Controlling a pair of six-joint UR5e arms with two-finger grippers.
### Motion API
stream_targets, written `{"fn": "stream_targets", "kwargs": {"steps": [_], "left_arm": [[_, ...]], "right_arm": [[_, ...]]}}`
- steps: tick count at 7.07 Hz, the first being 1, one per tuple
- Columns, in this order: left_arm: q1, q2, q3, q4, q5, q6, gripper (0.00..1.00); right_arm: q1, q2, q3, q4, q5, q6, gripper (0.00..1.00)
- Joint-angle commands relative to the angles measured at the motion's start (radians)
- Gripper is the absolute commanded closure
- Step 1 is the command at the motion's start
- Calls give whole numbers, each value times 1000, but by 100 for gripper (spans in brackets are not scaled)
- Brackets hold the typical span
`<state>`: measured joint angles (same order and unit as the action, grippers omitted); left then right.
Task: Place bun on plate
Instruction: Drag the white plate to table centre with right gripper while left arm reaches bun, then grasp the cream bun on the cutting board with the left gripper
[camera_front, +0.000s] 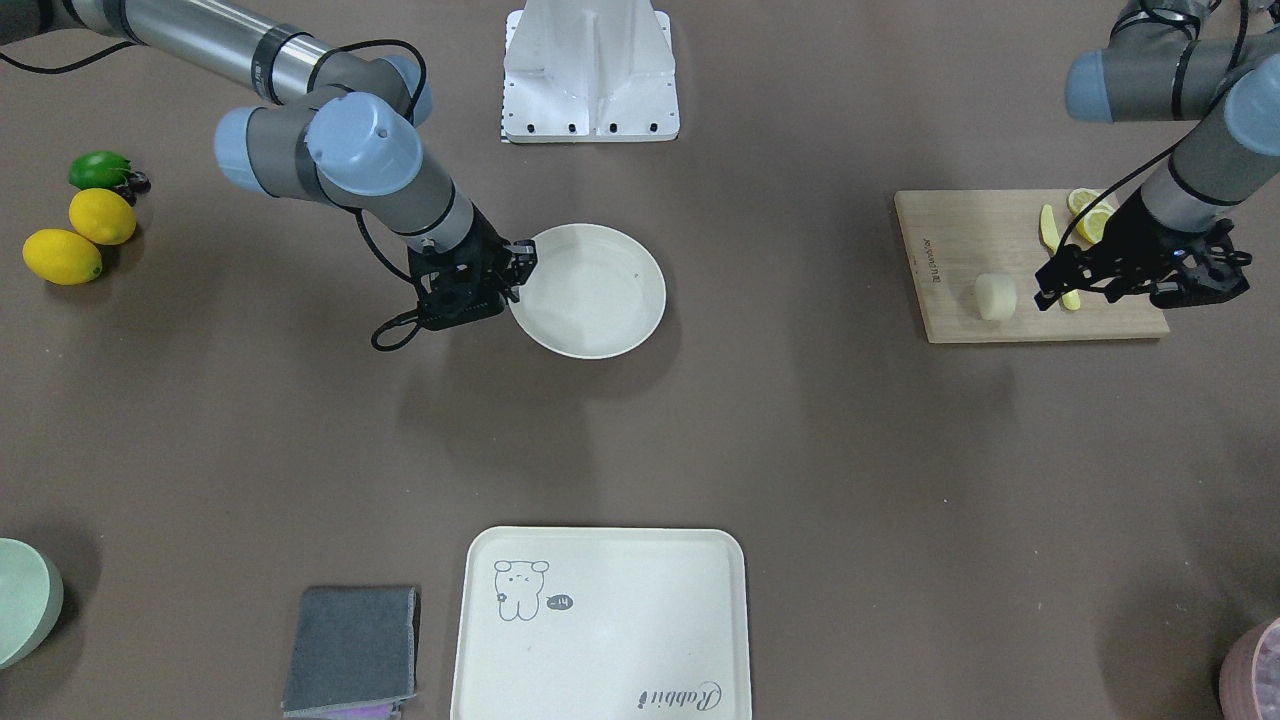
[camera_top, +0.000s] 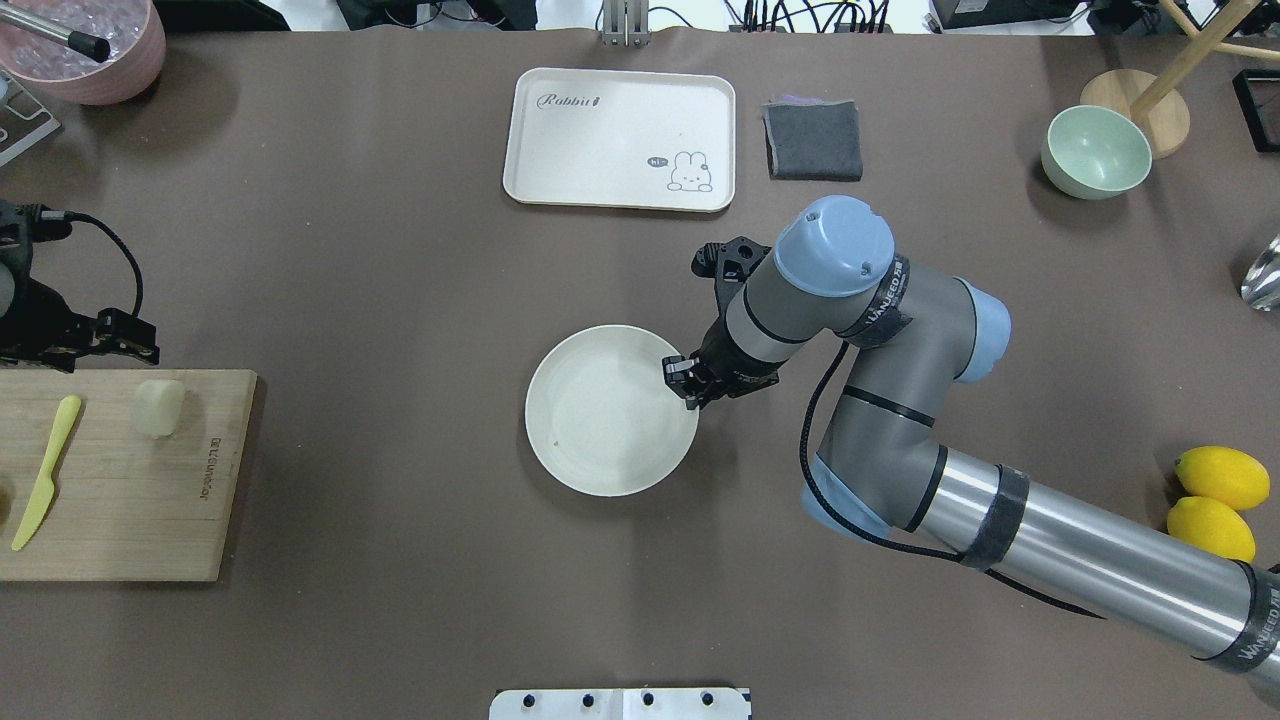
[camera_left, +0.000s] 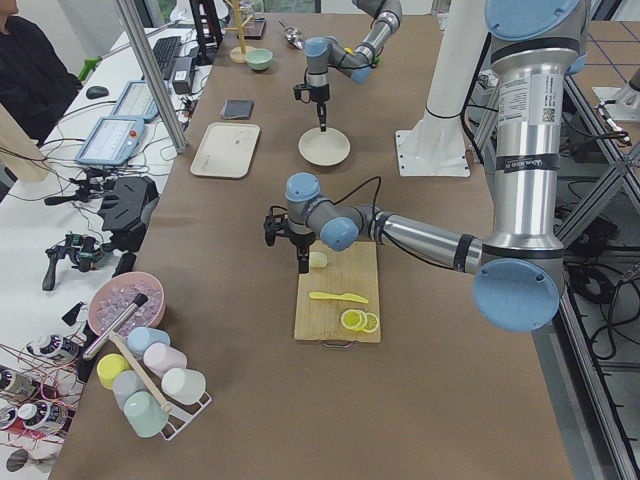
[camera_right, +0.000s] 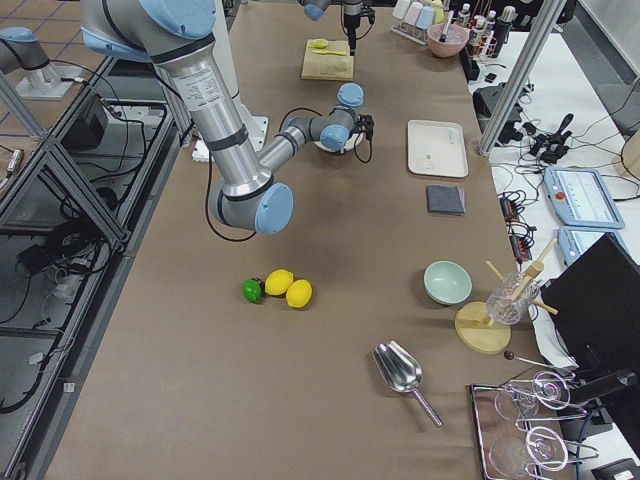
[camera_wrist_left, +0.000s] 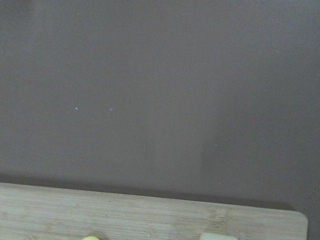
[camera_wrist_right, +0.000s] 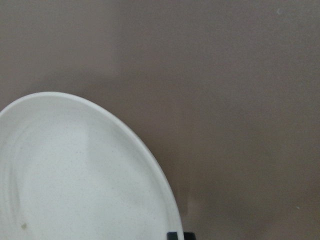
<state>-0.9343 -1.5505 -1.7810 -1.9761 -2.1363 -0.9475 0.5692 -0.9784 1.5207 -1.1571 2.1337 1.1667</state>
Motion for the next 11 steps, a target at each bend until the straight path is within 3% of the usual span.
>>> {"fn": "stream_targets", "kwargs": {"steps": [1,2,5,7,8,9,10,11], "left_arm": [[76,-34,5,0,48,-72,3],[101,-33,23,0,90,-79,3],[103,-23,23,2,90,-77,3],[115,-8,18,2,84,-76,14],[132,-7,15,2,82,-77,19],[135,0,12,2,81,-77,24],[137,0,9,3,79,-76,29],[138,4,2,3,69,-76,45]], "right_arm": [[-3,3,-36,57,0,24,100],[-5,0,-37,56,0,22,100],[-5,4,-31,57,0,42,100],[-9,1,-28,60,0,42,100],[-9,0,-24,65,-3,42,33],[-9,0,-16,65,-6,56,1],[-8,1,-10,65,-14,63,0],[-8,1,-10,65,-14,64,0]]}}
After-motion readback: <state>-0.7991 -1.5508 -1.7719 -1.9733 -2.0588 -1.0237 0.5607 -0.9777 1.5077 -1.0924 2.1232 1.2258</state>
